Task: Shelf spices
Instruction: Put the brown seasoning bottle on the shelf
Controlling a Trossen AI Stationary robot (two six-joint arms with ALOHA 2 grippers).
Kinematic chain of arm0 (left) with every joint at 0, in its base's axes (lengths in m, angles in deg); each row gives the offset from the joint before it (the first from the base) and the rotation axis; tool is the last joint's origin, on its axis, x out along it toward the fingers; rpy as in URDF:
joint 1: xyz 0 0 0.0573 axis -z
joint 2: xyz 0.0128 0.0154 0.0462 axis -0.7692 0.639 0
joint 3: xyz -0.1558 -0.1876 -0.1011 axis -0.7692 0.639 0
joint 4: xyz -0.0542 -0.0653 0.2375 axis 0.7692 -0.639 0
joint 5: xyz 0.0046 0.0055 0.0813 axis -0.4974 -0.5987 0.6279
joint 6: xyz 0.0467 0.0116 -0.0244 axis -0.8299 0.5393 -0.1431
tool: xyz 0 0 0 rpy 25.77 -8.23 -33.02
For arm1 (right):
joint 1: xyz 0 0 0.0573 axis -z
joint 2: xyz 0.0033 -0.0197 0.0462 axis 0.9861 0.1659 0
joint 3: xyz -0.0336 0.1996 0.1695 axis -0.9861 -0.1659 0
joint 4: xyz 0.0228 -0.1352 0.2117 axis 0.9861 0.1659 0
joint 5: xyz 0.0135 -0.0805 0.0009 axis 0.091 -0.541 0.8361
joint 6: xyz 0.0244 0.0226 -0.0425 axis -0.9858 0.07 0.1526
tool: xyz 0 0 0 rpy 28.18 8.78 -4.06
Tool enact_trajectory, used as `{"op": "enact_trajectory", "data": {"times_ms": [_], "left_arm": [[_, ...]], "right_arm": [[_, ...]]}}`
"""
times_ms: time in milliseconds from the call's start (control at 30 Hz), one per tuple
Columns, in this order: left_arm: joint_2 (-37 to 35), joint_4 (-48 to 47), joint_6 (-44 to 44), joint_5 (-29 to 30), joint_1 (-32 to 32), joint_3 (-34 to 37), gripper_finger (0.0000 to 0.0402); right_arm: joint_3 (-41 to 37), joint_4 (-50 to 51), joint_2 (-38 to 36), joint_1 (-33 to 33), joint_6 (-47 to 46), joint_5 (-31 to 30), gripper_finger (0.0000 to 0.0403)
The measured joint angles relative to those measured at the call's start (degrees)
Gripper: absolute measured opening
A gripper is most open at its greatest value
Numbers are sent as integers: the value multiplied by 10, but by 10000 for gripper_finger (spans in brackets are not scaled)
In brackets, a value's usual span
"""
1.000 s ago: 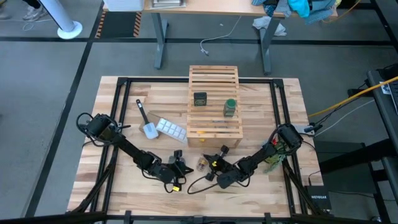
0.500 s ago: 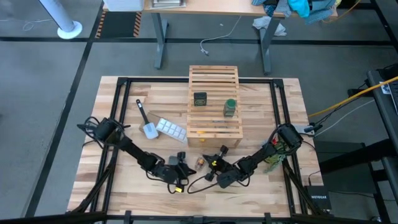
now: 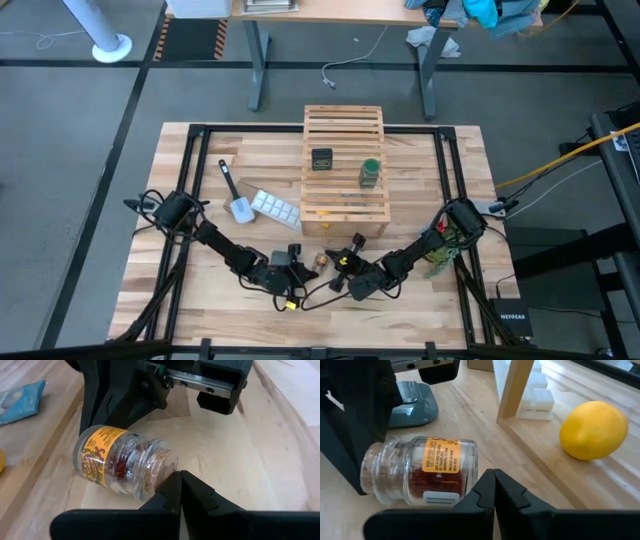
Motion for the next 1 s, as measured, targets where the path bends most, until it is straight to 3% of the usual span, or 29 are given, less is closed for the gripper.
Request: {"op": "enact_trajectory", "data": {"times_ms": [533, 1000], "left_arm": [[-1, 16, -69, 10, 11, -26, 0], [-13, 4, -72, 16, 14, -26, 0]], "right_arm": [[0, -6, 0, 0, -7, 33, 7], [-1, -5, 0, -11, -28, 52, 7]]}}
